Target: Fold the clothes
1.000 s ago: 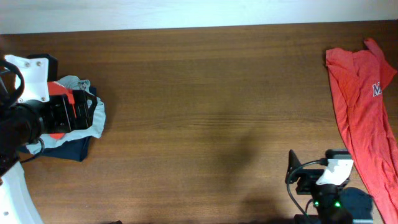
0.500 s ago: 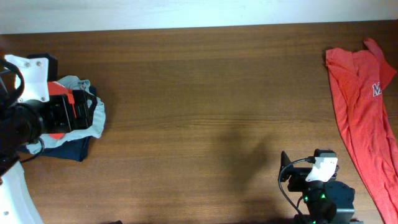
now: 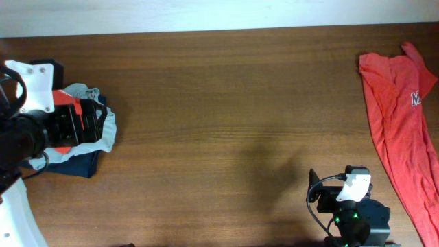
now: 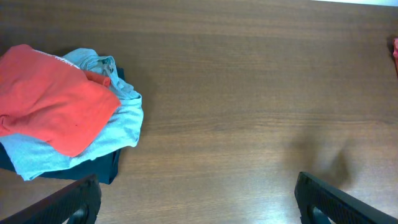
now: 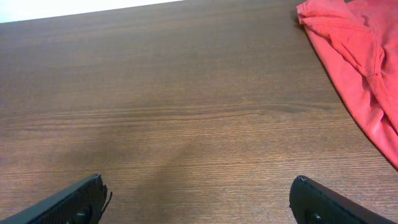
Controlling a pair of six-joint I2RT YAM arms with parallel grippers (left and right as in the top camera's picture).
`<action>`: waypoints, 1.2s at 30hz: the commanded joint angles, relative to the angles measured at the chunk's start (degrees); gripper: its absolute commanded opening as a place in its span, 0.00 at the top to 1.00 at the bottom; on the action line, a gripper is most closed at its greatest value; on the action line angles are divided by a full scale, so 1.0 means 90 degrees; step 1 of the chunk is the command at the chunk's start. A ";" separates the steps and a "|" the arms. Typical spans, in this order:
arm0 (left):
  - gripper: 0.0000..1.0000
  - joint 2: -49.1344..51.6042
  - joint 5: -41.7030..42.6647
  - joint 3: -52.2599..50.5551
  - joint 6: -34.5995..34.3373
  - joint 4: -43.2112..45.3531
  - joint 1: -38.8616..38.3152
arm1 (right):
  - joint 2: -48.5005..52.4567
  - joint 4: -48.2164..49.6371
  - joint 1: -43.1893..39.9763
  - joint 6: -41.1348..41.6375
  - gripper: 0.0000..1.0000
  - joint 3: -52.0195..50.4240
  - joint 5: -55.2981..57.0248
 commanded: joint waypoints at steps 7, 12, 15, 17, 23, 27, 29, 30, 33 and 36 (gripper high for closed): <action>0.01 -0.0044 -0.0027 0.0012 -0.0061 -0.0002 -0.0024 | -0.0075 0.0015 0.0015 0.0066 0.01 -0.0022 0.0010; 0.01 -0.0129 -0.0024 0.0012 -0.0061 -0.0005 -0.0036 | -0.0075 0.0010 0.0015 0.0066 0.01 -0.0022 0.0010; 0.01 -0.0393 -0.0039 0.0007 -0.0061 0.0092 -0.0036 | -0.0075 -0.0005 0.0015 0.0066 0.01 -0.0022 0.0010; 0.01 -0.0697 -0.0019 -0.0092 -0.0058 0.0474 -0.0036 | -0.0075 -0.0005 0.0015 0.0066 0.01 -0.0022 0.0010; 0.01 -0.2285 0.0741 -0.1955 -0.0061 0.2152 -0.0036 | -0.0075 -0.0005 0.0015 0.0066 0.01 -0.0022 0.0010; 0.01 -0.3711 0.1090 -0.4393 -0.0061 0.3694 -0.0039 | -0.0075 -0.0005 0.0015 0.0066 0.01 -0.0022 0.0010; 0.01 -0.4388 0.1127 -0.5610 -0.0058 0.4425 -0.0039 | -0.0075 -0.0005 0.0015 0.0066 0.02 -0.0022 0.0010; 0.01 -0.4670 0.1158 -0.6132 -0.0061 0.4716 -0.0036 | -0.0075 -0.0005 0.0015 0.0066 0.01 -0.0022 0.0010; 0.01 -0.5515 0.1217 -0.7737 -0.0061 0.5416 -0.0036 | -0.0075 -0.0005 0.0015 0.0066 0.01 -0.0022 0.0010; 0.01 -0.6606 0.1297 -0.9746 -0.0061 0.6472 -0.0284 | -0.0075 -0.0005 0.0015 0.0066 0.01 -0.0022 0.0010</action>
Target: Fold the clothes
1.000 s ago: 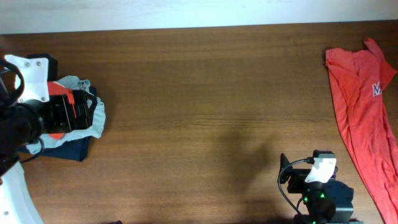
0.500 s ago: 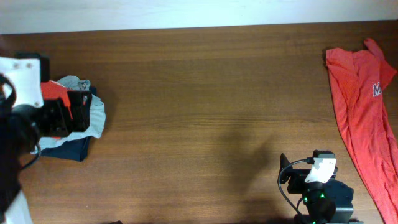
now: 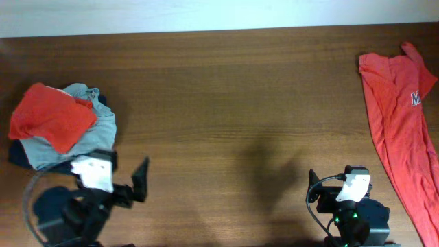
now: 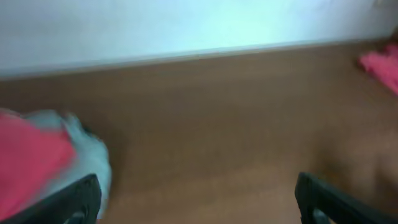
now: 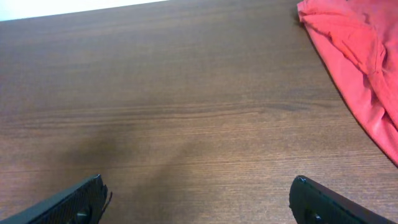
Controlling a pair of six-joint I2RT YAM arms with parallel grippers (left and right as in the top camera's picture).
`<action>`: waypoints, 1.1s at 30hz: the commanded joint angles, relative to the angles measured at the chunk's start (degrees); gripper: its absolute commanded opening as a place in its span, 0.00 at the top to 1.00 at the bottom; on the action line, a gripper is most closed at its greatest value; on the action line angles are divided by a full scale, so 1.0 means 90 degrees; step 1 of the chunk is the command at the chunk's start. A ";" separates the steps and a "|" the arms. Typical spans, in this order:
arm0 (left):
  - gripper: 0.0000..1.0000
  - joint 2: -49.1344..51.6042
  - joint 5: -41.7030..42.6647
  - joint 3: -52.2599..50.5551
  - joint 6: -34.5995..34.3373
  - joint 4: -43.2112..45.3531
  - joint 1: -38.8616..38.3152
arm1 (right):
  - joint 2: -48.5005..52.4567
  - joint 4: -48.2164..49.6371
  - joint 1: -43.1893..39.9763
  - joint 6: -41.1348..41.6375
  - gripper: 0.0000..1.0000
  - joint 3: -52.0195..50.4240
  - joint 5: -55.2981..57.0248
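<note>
A stack of folded clothes [image 3: 62, 127] lies at the table's left: a red piece on top, light grey-blue under it, dark navy at the bottom. The same stack [image 4: 37, 162] shows blurred in the left wrist view. An unfolded red T-shirt [image 3: 401, 116] stretches along the right edge, its upper part [image 5: 354, 56] also in the right wrist view. My left gripper [image 3: 127, 185] is open near the front edge, below the stack, holding nothing. The right gripper [image 3: 346, 195] sits open at the front right, well left of the red shirt.
The brown wooden table [image 3: 226, 103] spreads wide between the stack and the red shirt. A white wall [image 4: 186, 25] borders the table's far edge.
My left arm has pulled back from over the folded stack to the front edge of the table, leaving the stack uncovered. Its camera now looks across the table. The right arm has not moved.
</note>
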 commanded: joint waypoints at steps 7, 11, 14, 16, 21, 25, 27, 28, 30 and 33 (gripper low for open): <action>0.01 -0.2057 -0.0134 -0.3517 -0.0007 0.2720 -0.1212 | -0.0053 0.0022 0.0015 0.0061 0.01 0.0007 0.0010; 0.01 -0.2271 -0.0328 -0.4022 -0.0007 0.2968 -0.1498 | -0.0053 0.0022 0.0015 0.0061 0.02 0.0007 0.0010; 0.01 -0.2450 -0.0823 -0.4221 -0.0005 0.3072 -0.1841 | -0.0053 0.0022 0.0015 0.0061 0.01 0.0007 0.0010; 0.01 -0.2494 -0.1129 -0.4233 -0.0007 0.3079 -0.2057 | -0.0053 0.0022 0.0015 0.0061 0.01 0.0007 0.0010; 0.01 -0.2492 -0.1435 -0.4235 -0.0007 0.3092 -0.2506 | -0.0053 0.0022 0.0015 0.0061 0.01 0.0007 0.0010; 0.01 -0.2492 -0.1435 -0.4235 -0.0007 0.3092 -0.2506 | -0.0053 0.0022 0.0015 0.0061 0.01 0.0007 0.0010; 0.01 -0.2492 -0.1435 -0.4235 -0.0007 0.3092 -0.2506 | -0.0053 0.0022 0.0015 0.0061 0.01 0.0007 0.0010; 0.01 -0.2492 -0.1435 -0.4235 -0.0007 0.3092 -0.2506 | -0.0053 0.0022 0.0015 0.0061 0.02 0.0007 0.0010; 0.01 -0.2492 -0.1435 -0.4235 -0.0007 0.3092 -0.2506 | -0.0053 0.0022 0.0015 0.0061 0.02 0.0007 0.0010; 0.01 -0.2492 -0.1435 -0.4235 -0.0007 0.3092 -0.2506 | -0.0053 0.0022 0.0015 0.0061 0.01 0.0007 0.0010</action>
